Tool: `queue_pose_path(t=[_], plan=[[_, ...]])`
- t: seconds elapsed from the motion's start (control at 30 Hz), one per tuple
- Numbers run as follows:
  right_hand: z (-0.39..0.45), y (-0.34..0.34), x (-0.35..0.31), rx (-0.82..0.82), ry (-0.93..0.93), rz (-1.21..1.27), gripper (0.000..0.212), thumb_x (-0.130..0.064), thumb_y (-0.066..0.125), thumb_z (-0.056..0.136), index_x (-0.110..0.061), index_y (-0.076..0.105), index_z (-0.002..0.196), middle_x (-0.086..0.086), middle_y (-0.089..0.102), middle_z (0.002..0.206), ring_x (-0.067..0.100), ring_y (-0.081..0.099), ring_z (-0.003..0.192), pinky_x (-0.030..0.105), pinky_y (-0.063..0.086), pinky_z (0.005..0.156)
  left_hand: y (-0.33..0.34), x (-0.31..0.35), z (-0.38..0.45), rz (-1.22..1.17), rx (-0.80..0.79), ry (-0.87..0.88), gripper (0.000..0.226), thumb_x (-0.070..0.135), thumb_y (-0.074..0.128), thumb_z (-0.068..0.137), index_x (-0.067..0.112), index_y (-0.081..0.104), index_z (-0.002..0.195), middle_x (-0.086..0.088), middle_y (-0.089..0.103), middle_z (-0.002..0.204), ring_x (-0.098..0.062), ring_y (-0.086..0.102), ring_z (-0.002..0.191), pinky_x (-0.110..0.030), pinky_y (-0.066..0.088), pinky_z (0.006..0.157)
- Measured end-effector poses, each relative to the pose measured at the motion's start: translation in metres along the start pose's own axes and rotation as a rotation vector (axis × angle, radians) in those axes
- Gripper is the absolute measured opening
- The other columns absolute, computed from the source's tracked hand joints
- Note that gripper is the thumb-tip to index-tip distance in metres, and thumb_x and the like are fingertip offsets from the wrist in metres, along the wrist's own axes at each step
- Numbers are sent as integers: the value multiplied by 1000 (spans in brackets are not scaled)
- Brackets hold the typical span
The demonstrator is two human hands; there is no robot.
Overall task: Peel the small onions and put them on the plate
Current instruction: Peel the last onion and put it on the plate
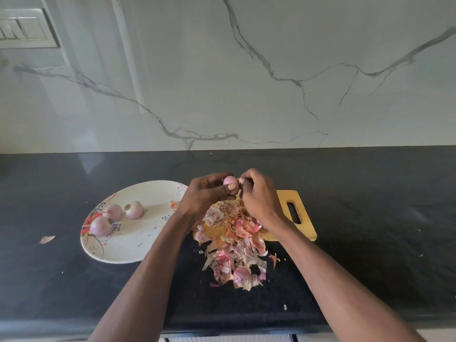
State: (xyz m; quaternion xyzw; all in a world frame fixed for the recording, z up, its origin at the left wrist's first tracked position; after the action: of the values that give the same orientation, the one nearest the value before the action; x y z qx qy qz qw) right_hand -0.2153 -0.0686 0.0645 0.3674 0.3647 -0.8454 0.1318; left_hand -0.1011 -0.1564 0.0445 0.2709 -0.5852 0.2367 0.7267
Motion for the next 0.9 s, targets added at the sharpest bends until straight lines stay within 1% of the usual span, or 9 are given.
queue_pose_path(t=[0.07,0.2,0.3,0.37,0.43,0.53,0.6,0.77,0.9], plan=[[0,1,0,1,-4,-10,8,-10,53,102,-8,59,98,5,64,96,15,57,81,11,37,54,2,-3,1,-21,7,4,30,11,70,89,-1,70,117,-23,72,111,-28,71,96,-34,60,86],[-1,-2,2,36,64,97,11,-12,52,103,-11,59,95,3,63,93,11,55,78,11,39,58,7,-5,2,-132,3,-4,34,16,67,86,-5,71,112,-25,72,107,-28,70,94,-33,60,86],[-1,0,7,56,161,242,16,-14,53,102,-10,64,93,4,67,91,17,61,82,31,50,69,9,-5,2,-190,0,-10,30,15,65,86,-6,72,108,-23,72,99,-27,71,88,-30,60,81],[-3,3,12,61,235,318,18,-14,54,101,-11,66,88,4,67,86,16,61,79,37,51,72,9,-7,2,-227,5,-27,30,14,64,87,-7,71,106,-24,72,97,-27,71,86,-29,60,79],[-5,6,16,68,316,410,20,-11,54,100,-11,65,83,4,66,80,13,58,72,36,50,67,8,-8,2,-256,14,-43,30,14,63,88,-8,71,106,-25,72,98,-28,71,86,-29,60,78],[-5,7,26,103,534,742,22,-2,50,100,-6,62,82,7,59,69,14,54,56,28,45,50,5,-8,2,-351,56,-73,26,9,60,90,-8,69,108,-26,72,103,-28,72,88,-30,61,80],[-5,9,27,83,598,870,22,4,48,98,-4,59,81,9,56,65,15,53,52,26,43,44,2,-6,2,-386,75,-80,23,5,58,93,-9,68,109,-24,72,103,-27,73,88,-29,61,80],[-8,8,27,-6,576,685,15,4,59,89,-4,62,77,7,60,59,17,56,52,30,46,50,-3,-5,2,-378,102,-120,20,4,52,99,-8,63,112,-27,69,106,-29,72,86,-30,62,81],[-7,3,22,-62,468,464,19,3,61,86,-10,72,79,7,68,67,14,61,58,25,50,54,-6,-3,0,-450,90,-143,22,-1,47,100,-4,60,117,-26,66,112,-31,68,97,-30,62,78]])
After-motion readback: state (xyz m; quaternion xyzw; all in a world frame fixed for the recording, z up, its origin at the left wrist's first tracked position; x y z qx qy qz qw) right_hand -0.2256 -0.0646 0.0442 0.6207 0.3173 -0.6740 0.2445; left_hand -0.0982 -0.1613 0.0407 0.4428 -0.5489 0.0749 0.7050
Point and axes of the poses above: each hand's wrist, its own z-axis towards the middle knuckle, its own y-axis out of the palm, x = y × z, the point moved 7 cm from there along z, towards the middle knuckle
